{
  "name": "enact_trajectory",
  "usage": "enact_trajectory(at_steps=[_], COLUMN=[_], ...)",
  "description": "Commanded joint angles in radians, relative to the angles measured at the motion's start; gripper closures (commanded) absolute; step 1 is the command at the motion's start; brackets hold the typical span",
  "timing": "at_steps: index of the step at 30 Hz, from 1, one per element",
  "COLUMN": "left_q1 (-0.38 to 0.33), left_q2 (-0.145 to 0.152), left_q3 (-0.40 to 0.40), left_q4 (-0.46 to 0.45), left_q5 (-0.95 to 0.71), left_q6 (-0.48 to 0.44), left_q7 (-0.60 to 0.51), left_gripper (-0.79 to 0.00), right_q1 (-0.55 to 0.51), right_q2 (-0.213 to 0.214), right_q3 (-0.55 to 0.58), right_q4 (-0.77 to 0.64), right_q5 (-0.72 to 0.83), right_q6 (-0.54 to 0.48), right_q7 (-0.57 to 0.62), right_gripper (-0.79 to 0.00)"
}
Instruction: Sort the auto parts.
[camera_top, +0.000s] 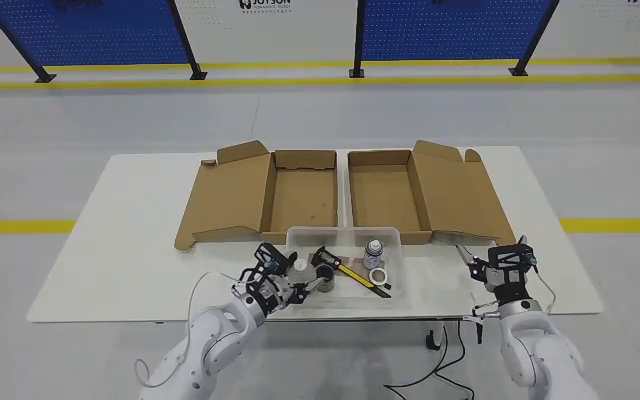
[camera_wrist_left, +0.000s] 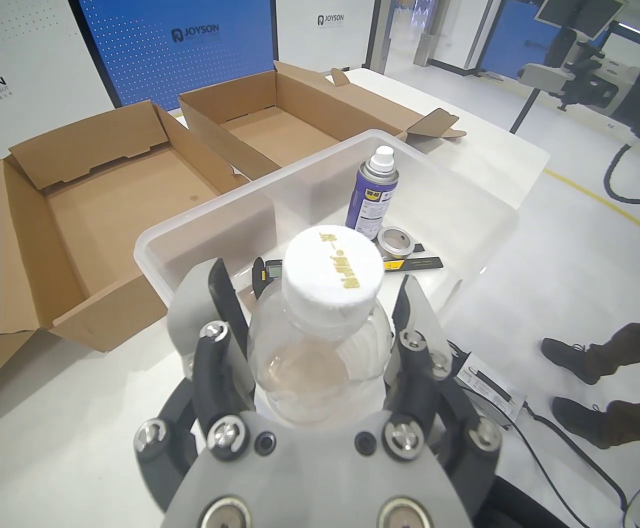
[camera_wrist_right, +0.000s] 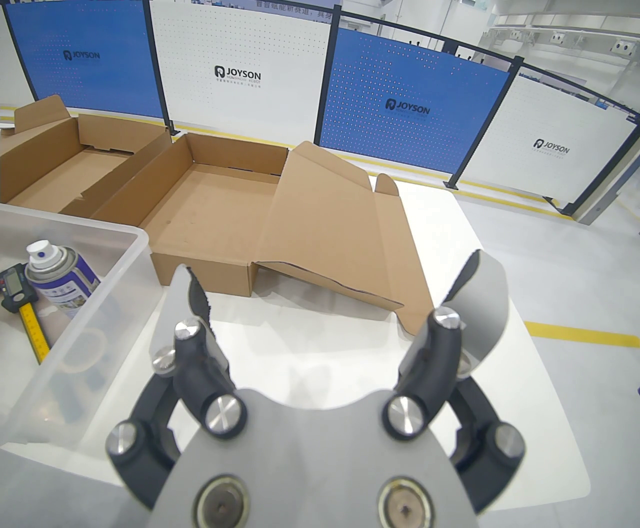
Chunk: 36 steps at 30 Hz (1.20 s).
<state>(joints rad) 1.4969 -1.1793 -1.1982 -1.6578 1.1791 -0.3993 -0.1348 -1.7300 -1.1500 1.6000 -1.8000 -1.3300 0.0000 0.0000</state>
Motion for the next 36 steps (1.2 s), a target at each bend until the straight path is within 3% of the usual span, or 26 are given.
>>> enact_trajectory(at_steps=[1,3,5,12,15,19,20,36], left_q1=[-0.002,-0.005,-0.007,-0.022,-0.03,-0.037,-0.038,-0.05], left_q2=[0.0,0.0,0.0,-0.002,-0.003,-0.004,-0.004,-0.003], left_q3=[0.002,0.004,0.005,0.012,0.02,0.025,0.026,0.022], left_q4=[0.001,0.002,0.003,0.013,0.017,0.024,0.026,0.042], left_q5=[0.001,0.003,0.003,-0.004,-0.005,-0.003,-0.003,0.0], left_q6=[0.0,-0.001,-0.001,-0.001,-0.003,-0.008,-0.01,-0.023], left_q7=[0.001,0.003,0.006,0.01,0.012,0.019,0.019,0.064], left_gripper=[-0.576,-0.52,-0.382,-0.369,-0.326,-0.018,0.0,0.0], right_q1=[0.0,0.0,0.0,0.0,0.0,0.0,0.0,0.0], right_q2=[0.0,0.0,0.0,0.0,0.0,0.0,0.0,0.0], right_q3=[0.0,0.0,0.0,0.0,0.0,0.0,0.0,0.0], right_q4=[0.0,0.0,0.0,0.0,0.0,0.0,0.0,0.0], right_q5=[0.0,0.0,0.0,0.0,0.0,0.0,0.0,0.0], right_q6=[0.0,0.0,0.0,0.0,0.0,0.0,0.0,0.0], right_q7=[0.0,0.0,0.0,0.0,0.0,0.0,0.0,0.0], right_gripper=[-0.785,-0.785,-0.785,-0.785,-0.785,-0.785,-0.785,-0.785])
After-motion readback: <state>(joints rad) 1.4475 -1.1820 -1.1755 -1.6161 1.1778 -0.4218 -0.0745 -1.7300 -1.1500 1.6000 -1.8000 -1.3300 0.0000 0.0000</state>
